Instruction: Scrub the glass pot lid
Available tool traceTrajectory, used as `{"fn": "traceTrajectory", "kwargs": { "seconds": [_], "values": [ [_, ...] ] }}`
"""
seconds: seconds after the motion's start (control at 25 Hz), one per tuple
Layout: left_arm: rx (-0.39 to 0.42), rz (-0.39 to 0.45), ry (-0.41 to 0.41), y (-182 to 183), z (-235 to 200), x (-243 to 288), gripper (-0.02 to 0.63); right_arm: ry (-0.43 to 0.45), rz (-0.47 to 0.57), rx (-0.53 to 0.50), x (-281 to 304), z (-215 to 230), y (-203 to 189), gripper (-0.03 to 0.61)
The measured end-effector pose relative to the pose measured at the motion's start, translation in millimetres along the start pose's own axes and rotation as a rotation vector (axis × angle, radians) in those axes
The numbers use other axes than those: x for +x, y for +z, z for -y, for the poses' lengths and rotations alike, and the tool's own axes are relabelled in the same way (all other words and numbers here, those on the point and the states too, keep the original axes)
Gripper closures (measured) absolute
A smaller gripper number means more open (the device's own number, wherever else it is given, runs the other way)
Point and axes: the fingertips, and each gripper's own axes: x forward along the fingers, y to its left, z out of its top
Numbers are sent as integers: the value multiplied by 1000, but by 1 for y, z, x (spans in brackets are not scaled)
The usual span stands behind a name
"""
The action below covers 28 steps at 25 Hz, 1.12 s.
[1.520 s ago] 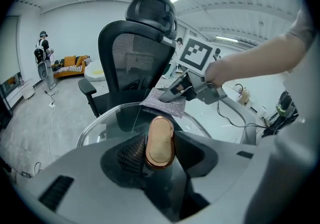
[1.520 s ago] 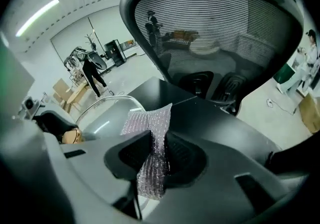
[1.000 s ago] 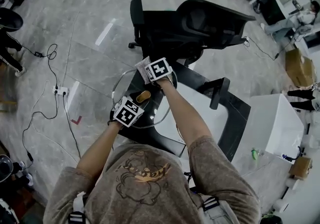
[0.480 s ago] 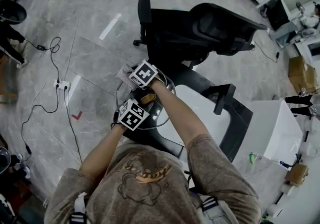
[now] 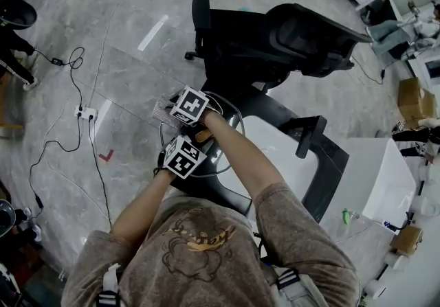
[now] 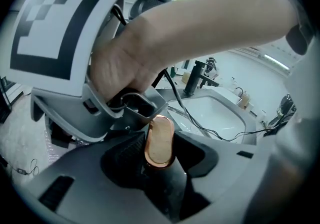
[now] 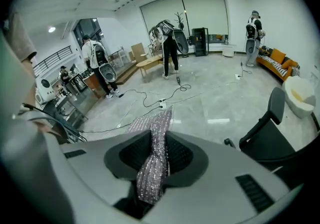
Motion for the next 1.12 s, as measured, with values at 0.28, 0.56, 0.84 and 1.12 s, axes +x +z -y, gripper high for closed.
{"fn": "traceTrajectory", "kwargs": {
  "seconds": [0.28, 0.56, 0.84, 1.12],
  "values": [
    [-2, -3, 1, -1, -1, 4, 422, 1, 15, -7, 0, 1, 0, 477],
    [-3, 58, 10, 5, -1, -4, 417, -50, 181, 217, -27, 25, 11, 479],
    [-36, 218, 65, 48, -7, -50, 513, -233, 406, 450, -116, 63, -16, 489],
    [-207, 244, 91, 65, -14, -83, 597, -464, 638, 656, -216, 10, -91, 491]
  ]
}}
